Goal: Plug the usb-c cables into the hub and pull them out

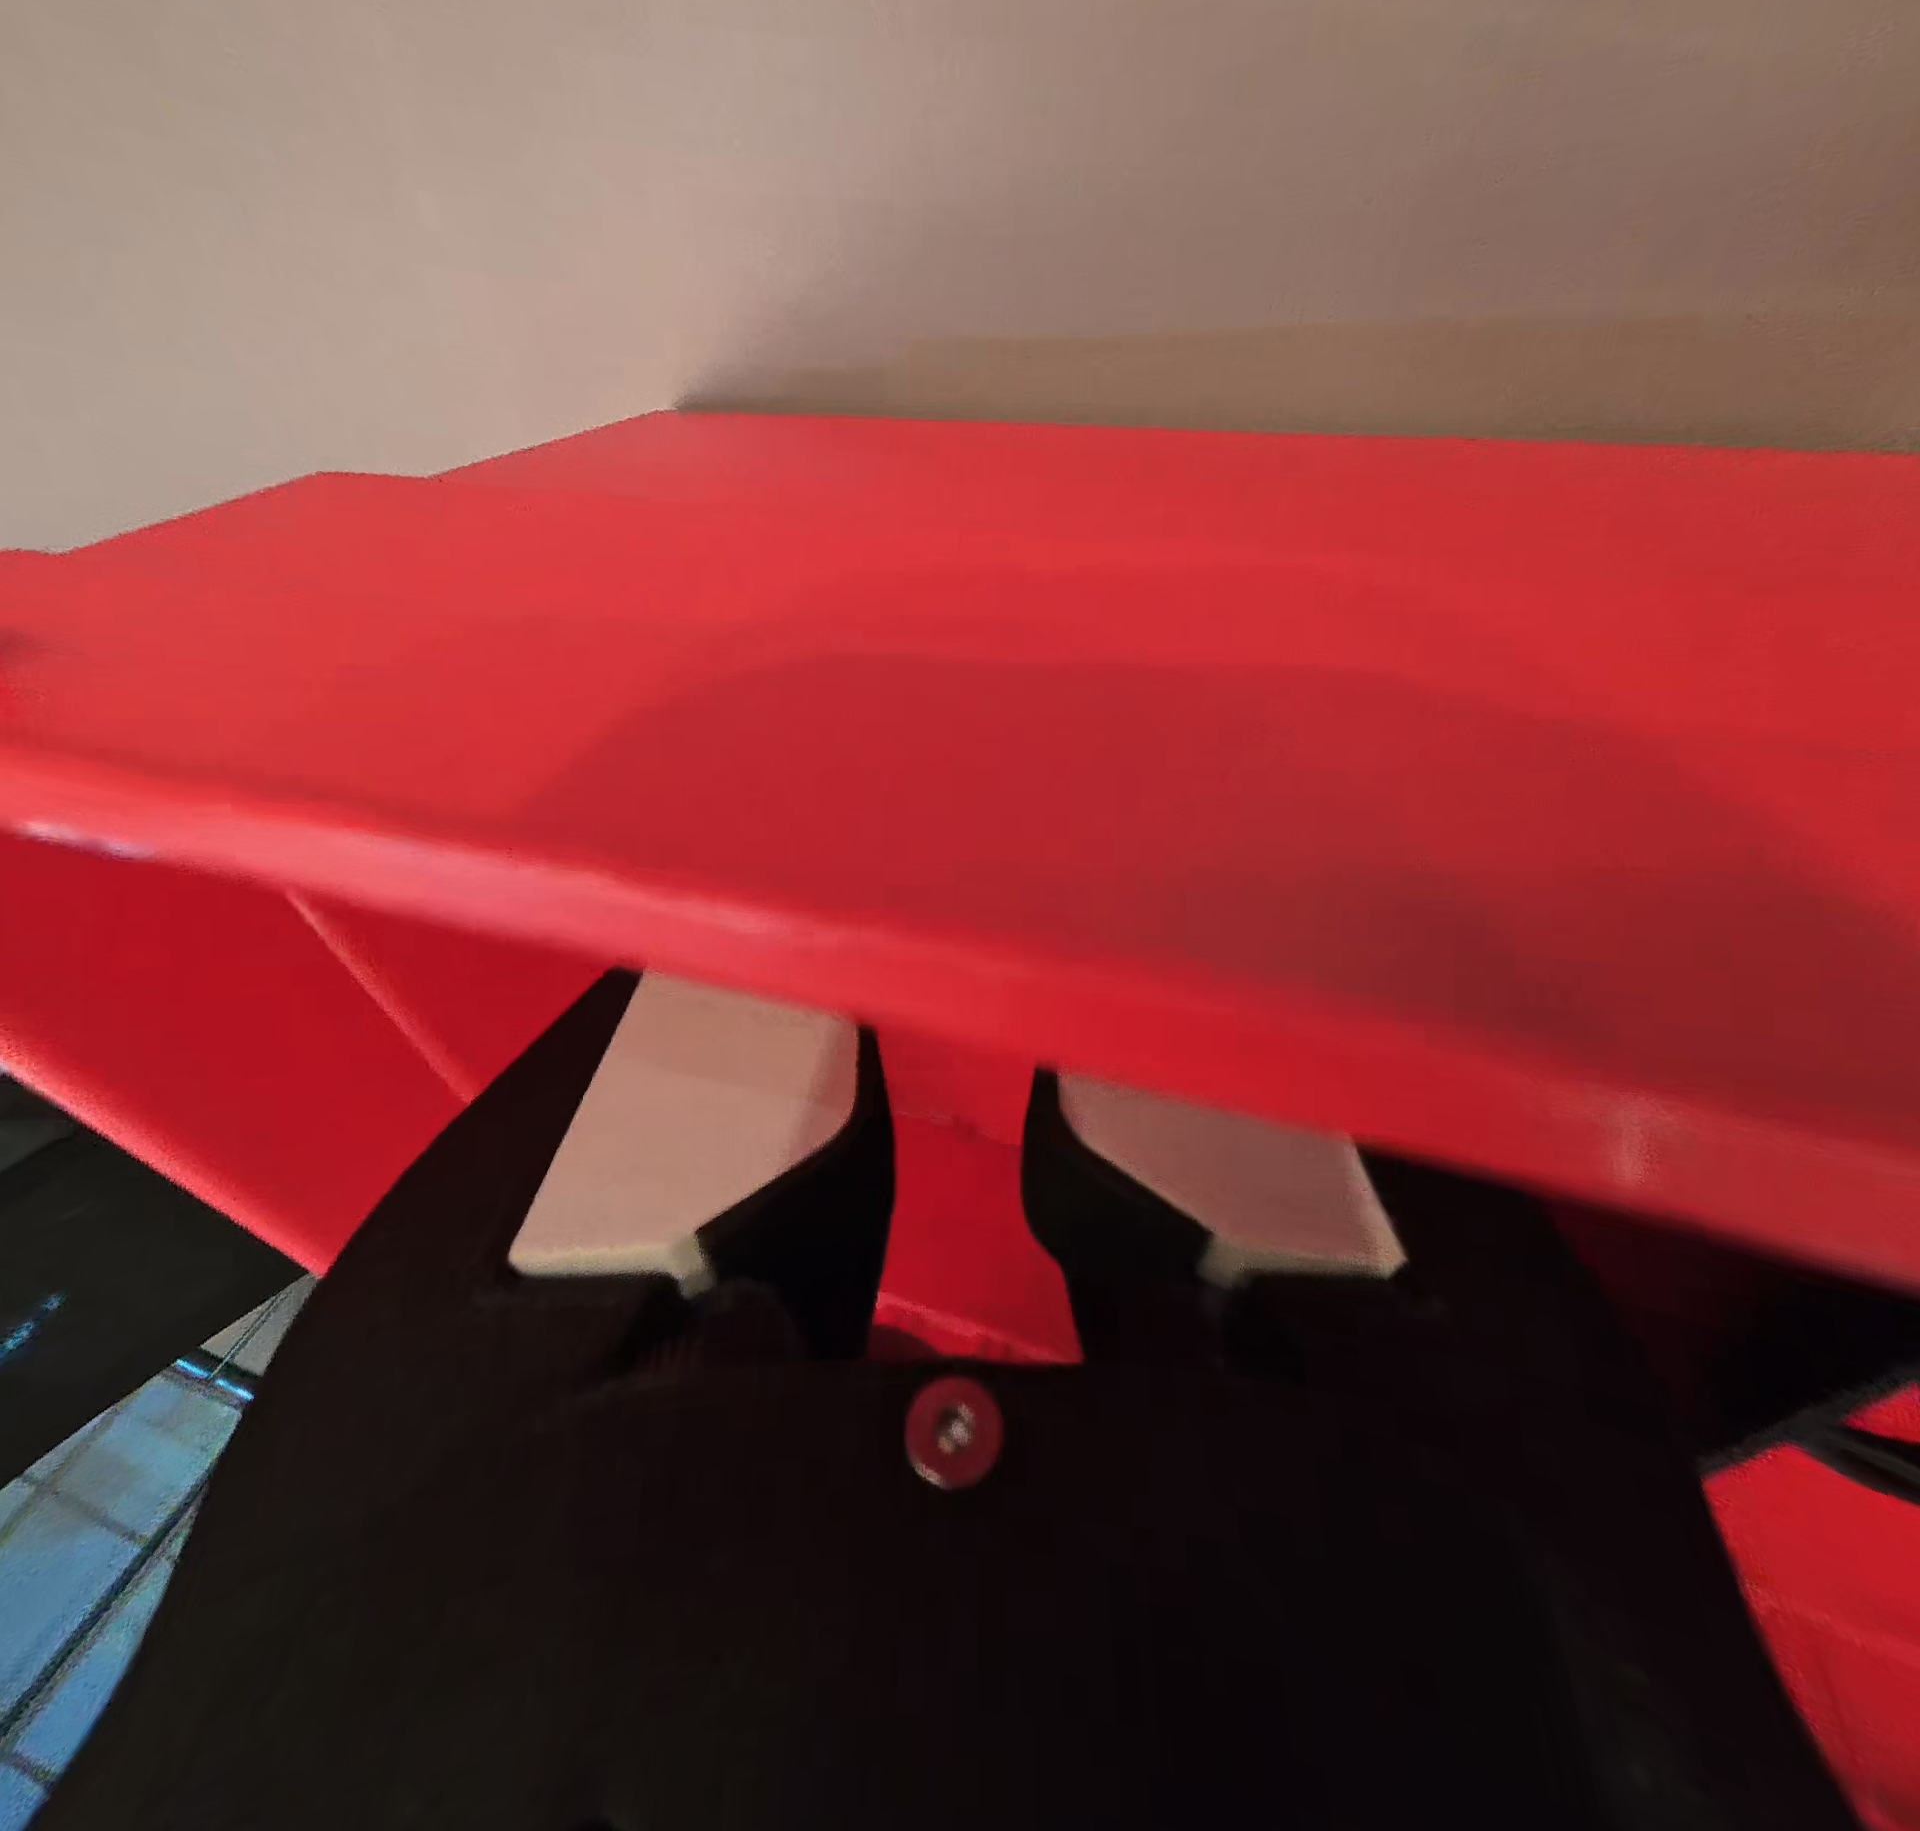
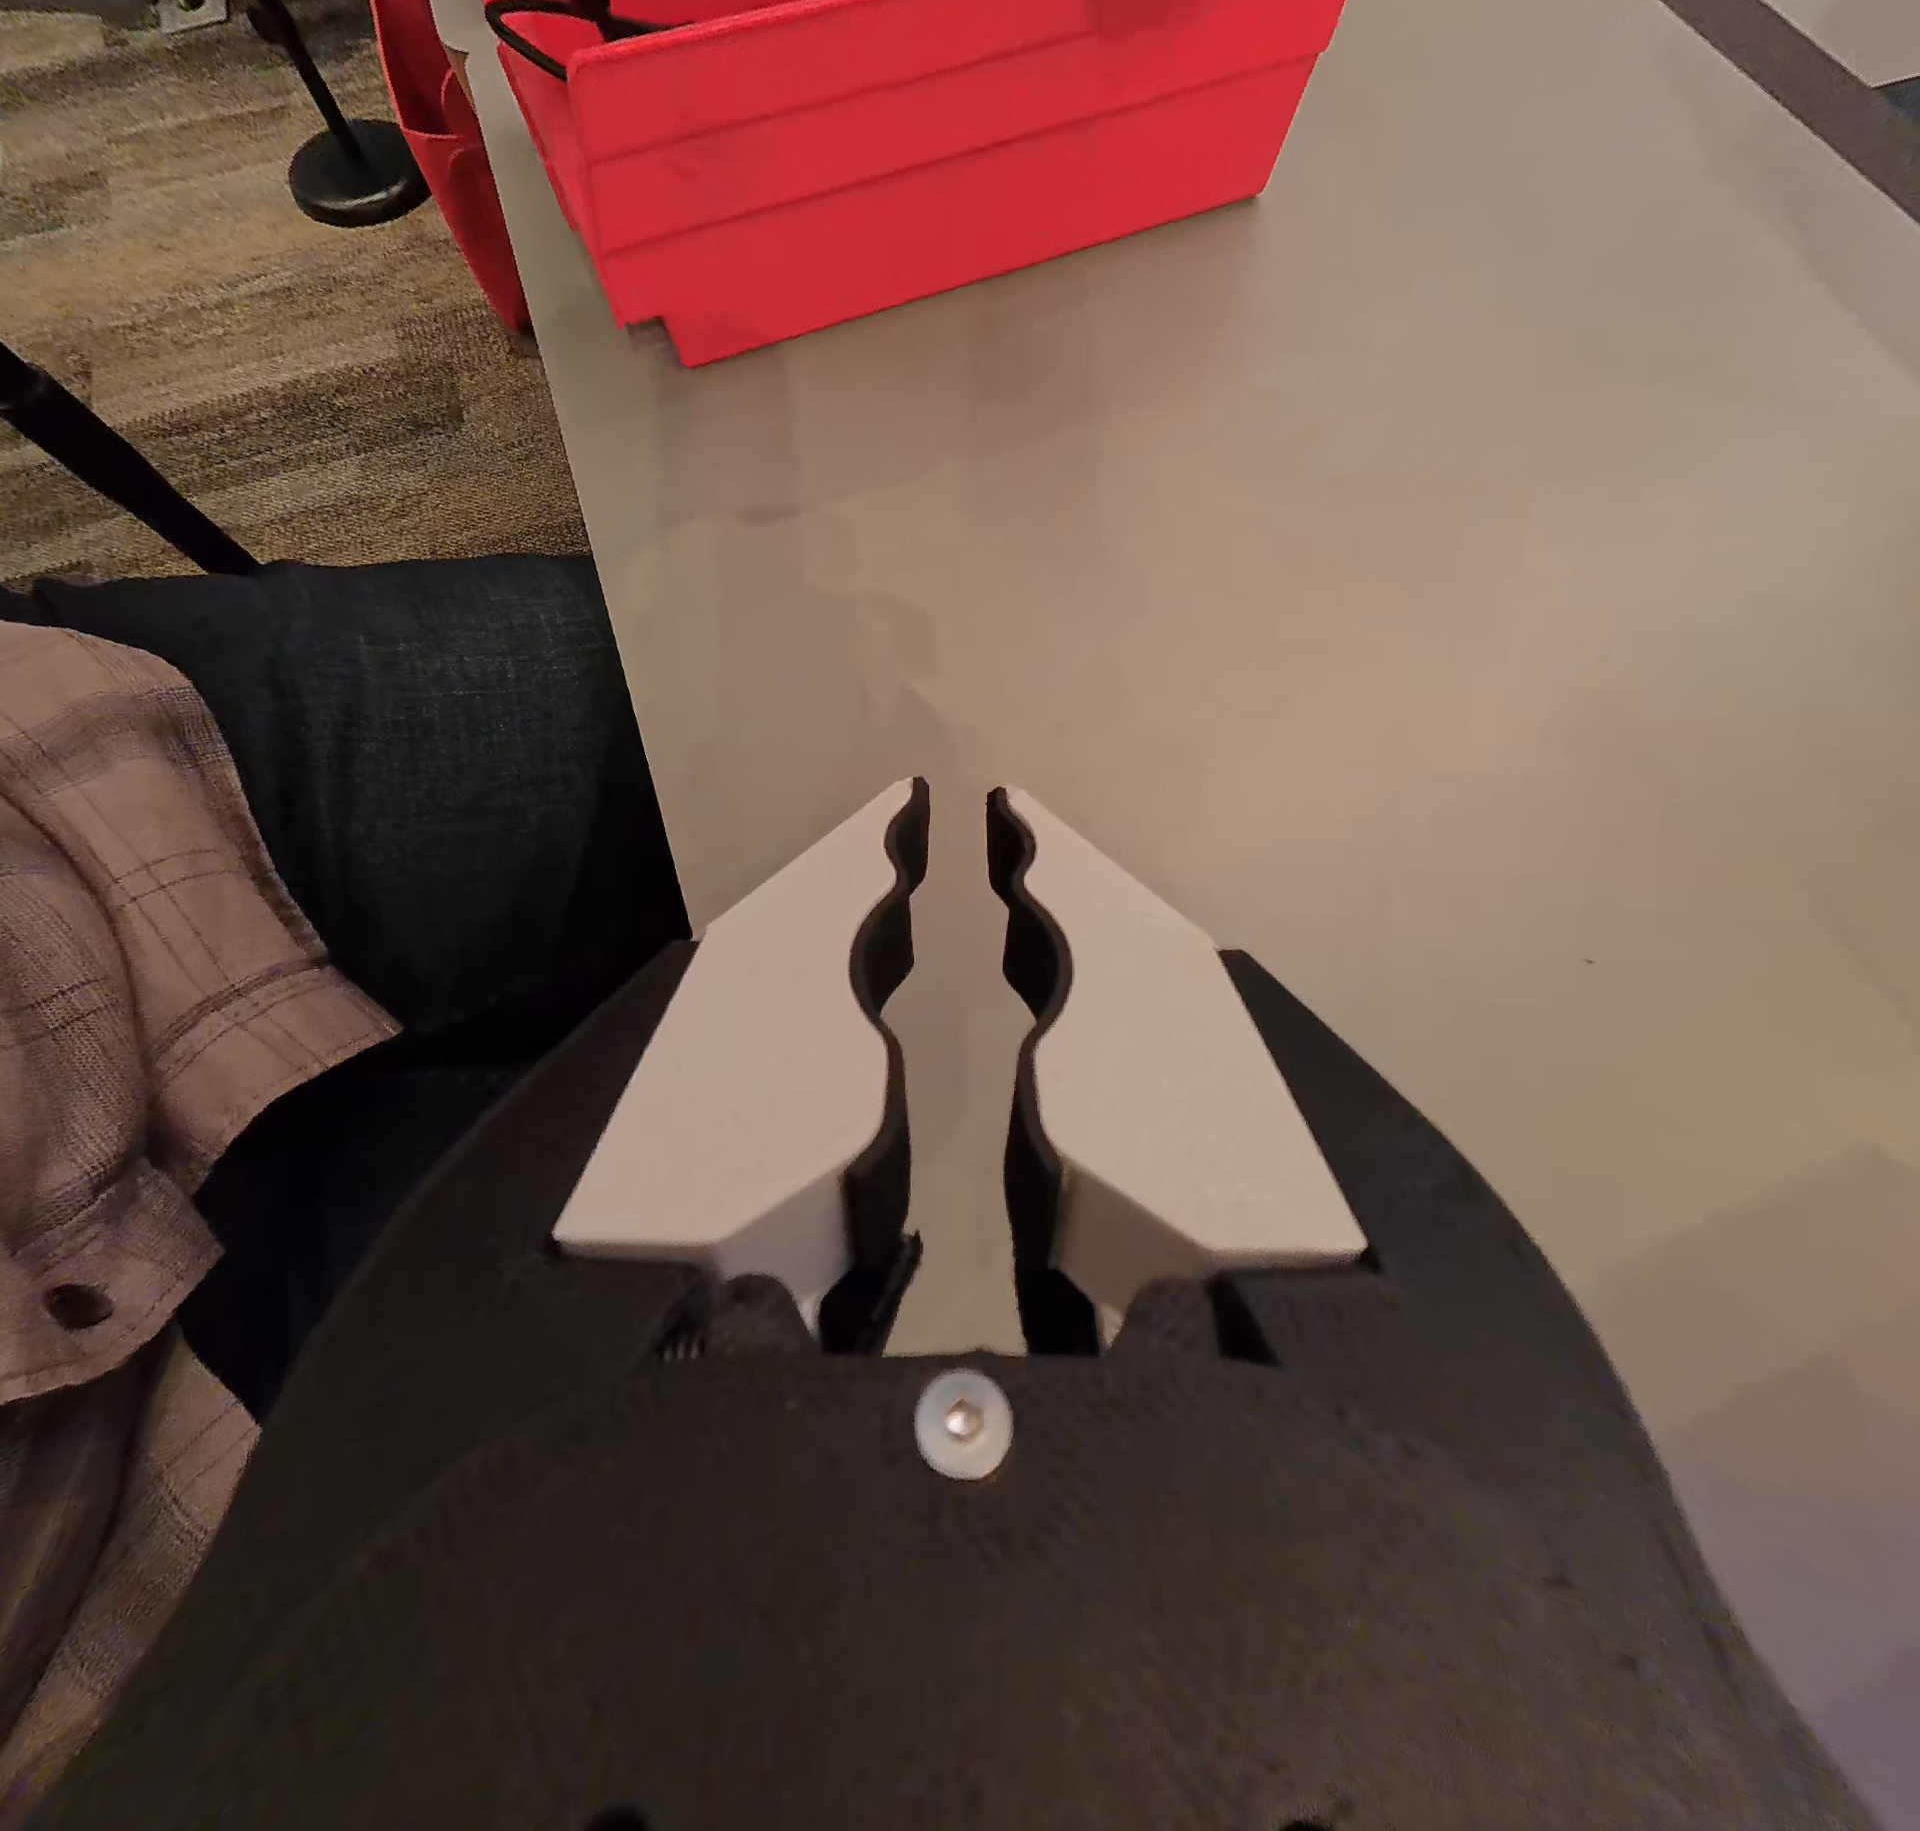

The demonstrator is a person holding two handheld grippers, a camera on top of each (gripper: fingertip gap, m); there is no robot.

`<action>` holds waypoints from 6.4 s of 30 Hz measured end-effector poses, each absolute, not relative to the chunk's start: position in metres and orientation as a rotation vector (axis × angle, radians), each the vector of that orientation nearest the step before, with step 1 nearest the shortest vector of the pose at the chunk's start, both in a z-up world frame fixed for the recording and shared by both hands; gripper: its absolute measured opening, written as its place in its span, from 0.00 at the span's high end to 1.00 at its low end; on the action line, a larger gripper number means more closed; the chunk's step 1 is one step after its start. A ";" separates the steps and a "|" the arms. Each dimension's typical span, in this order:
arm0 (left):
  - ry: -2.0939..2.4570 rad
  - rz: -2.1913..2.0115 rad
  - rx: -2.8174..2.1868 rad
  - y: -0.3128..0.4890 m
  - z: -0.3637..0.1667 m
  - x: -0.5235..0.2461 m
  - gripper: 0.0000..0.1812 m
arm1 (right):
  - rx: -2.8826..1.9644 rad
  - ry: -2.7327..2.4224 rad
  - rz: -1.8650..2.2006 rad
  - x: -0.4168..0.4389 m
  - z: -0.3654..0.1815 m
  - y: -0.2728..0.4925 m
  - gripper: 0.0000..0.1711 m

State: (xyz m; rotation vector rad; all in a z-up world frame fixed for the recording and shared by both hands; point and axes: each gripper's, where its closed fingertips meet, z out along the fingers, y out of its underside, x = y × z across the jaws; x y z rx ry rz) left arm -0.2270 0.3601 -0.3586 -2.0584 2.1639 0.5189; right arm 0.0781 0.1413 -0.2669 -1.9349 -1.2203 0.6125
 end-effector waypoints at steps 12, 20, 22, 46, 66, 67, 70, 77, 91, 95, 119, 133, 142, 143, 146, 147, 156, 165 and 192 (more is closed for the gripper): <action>1.880 0.582 -1.916 0.359 -0.293 -0.231 0.88 | -1.936 -1.216 0.609 0.078 -0.267 0.143 0.95; 1.729 0.629 -1.835 0.349 -0.255 -0.234 0.95 | -1.924 -1.228 0.601 0.074 -0.263 0.140 0.95; 1.722 0.646 -1.815 0.348 -0.252 -0.234 0.95 | -1.921 -1.230 0.595 0.074 -0.262 0.139 0.95; 1.327 0.649 -1.450 0.319 -0.099 -0.143 0.96 | -1.857 -1.153 0.539 0.085 -0.237 0.146 0.94; 1.600 0.447 -1.397 0.257 -0.250 0.063 0.96 | -1.868 -0.947 0.420 0.128 -0.231 0.171 0.88; 1.610 0.437 -1.395 0.255 -0.256 0.067 0.96 | -1.876 -0.945 0.410 0.129 -0.234 0.172 0.88; 1.638 0.435 -1.412 0.252 -0.275 0.073 0.96 | -1.885 -0.935 0.396 0.133 -0.237 0.175 0.87; 1.722 0.421 -1.452 0.240 -0.320 0.074 0.96 | -1.916 -0.959 0.406 0.130 -0.251 0.175 0.87; 1.688 0.230 -1.503 0.211 -0.283 0.058 0.82 | -1.921 -1.031 0.422 0.116 -0.258 0.166 0.87; 1.577 0.299 -1.536 0.219 -0.234 0.012 0.82 | -1.916 -1.040 0.432 0.113 -0.258 0.164 0.87; 1.508 0.372 -2.515 0.183 -0.290 -0.292 0.82 | -1.910 -1.097 0.470 0.097 -0.263 0.156 0.87; 1.500 0.242 -2.361 0.191 -0.268 -0.249 0.81 | -1.910 -1.101 0.488 0.095 -0.266 0.155 0.87; 1.767 0.269 -2.300 0.206 -0.314 -0.211 0.82 | -1.909 -1.089 0.490 0.099 -0.263 0.155 0.87; 1.781 0.268 -2.307 0.209 -0.319 -0.210 0.82 | -1.910 -1.089 0.489 0.099 -0.263 0.155 0.87; 1.872 0.289 -2.363 0.207 -0.338 -0.218 0.83 | -1.912 -1.090 0.487 0.099 -0.264 0.155 0.87; 1.877 0.306 -2.378 0.209 -0.343 -0.222 0.83 | -1.912 -1.089 0.488 0.099 -0.264 0.155 0.87; 1.818 0.217 -2.378 0.216 -0.345 -0.222 0.93 | -1.920 -1.095 0.505 0.096 -0.269 0.156 0.87; 1.417 -0.028 -2.148 0.248 -0.267 -0.210 0.94 | -1.915 -1.085 0.520 0.097 -0.266 0.156 0.88; 0.980 -0.331 -2.206 0.259 -0.262 -0.230 0.92 | -1.902 -1.081 0.537 0.097 -0.262 0.154 0.88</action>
